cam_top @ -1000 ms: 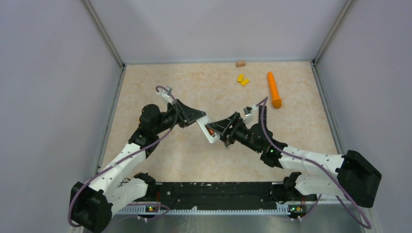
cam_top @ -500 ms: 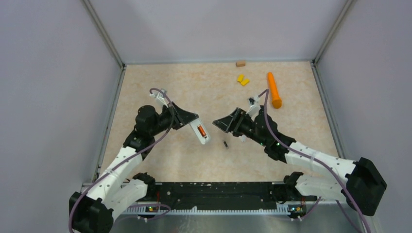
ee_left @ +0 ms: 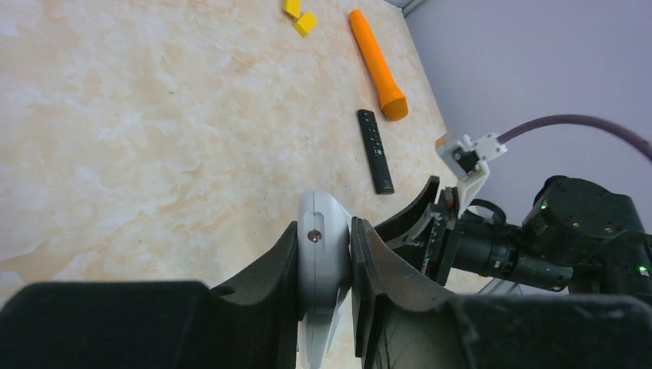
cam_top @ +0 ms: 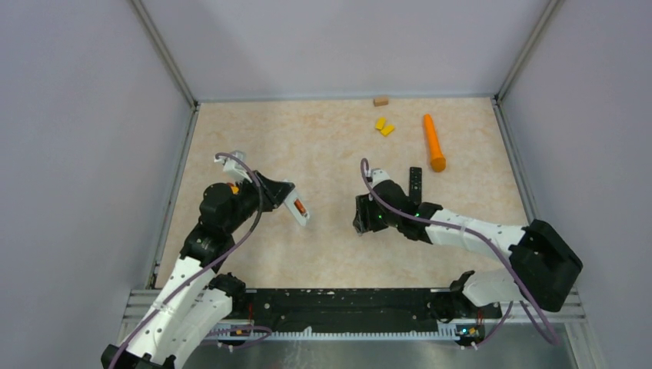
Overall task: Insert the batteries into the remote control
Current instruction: Pick up the battery from the center of the board.
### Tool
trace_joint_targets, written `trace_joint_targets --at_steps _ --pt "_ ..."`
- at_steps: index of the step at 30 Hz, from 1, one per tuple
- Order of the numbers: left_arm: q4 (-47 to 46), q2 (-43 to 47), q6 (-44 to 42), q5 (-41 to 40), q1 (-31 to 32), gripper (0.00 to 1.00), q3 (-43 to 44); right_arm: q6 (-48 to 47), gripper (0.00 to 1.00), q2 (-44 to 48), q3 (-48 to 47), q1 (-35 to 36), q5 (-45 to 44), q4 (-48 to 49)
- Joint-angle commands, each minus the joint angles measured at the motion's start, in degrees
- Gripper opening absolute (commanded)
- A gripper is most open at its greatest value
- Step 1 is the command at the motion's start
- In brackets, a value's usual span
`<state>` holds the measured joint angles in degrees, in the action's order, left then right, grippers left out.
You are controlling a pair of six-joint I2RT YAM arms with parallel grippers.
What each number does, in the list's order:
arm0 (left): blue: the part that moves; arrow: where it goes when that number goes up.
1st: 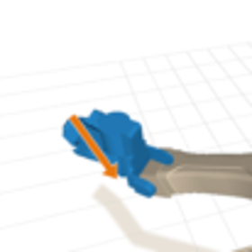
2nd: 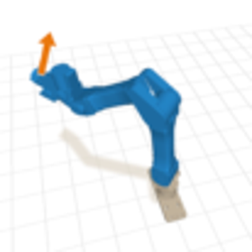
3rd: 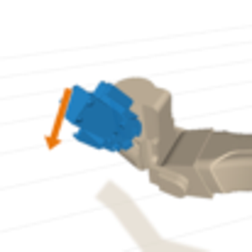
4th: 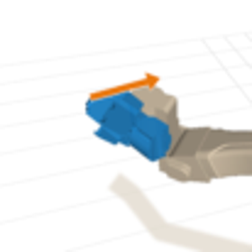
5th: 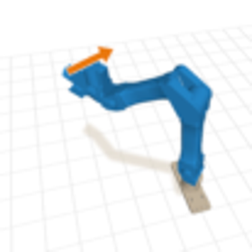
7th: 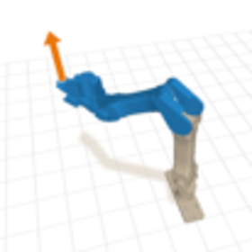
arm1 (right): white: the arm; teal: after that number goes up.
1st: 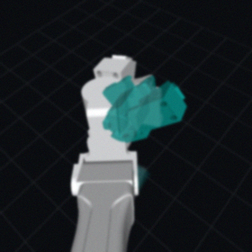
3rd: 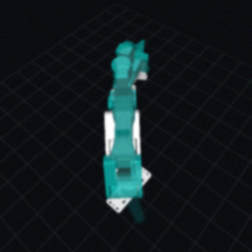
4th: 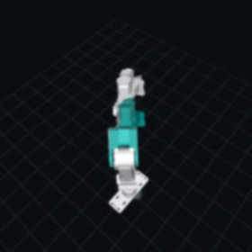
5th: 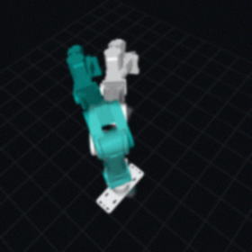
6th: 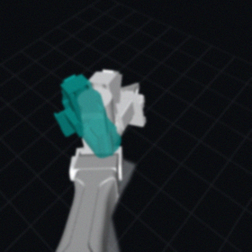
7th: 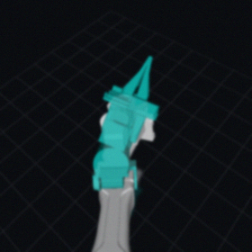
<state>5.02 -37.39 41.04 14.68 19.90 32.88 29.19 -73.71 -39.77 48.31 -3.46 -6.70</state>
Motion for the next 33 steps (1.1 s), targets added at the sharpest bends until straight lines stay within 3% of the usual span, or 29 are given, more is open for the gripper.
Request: trace_joint_targets --at_steps 1,14,27,33 --pt "-0.89 1.02 -3.47 -2.57 -0.24 0.0 -0.21 -6.33 0.5 -4.57 -2.41 1.04 -2.64 -3.14" --pt "-0.66 -0.31 -2.89 -2.27 -0.35 0.0 0.62 -8.45 0.34 -14.75 -8.77 5.83 -9.3 -5.13" --pt "0.55 -0.6 -3.07 -3.16 -0.43 0.0 1.35 -8.44 0.2 -18.6 -9.88 6.14 -8.98 -4.36" --pt "0.48 -1.4 -2.93 -2.75 -0.49 0.0 1.98 -7.86 0.04 -18.97 -10.5 6.09 -12.34 -5.7"
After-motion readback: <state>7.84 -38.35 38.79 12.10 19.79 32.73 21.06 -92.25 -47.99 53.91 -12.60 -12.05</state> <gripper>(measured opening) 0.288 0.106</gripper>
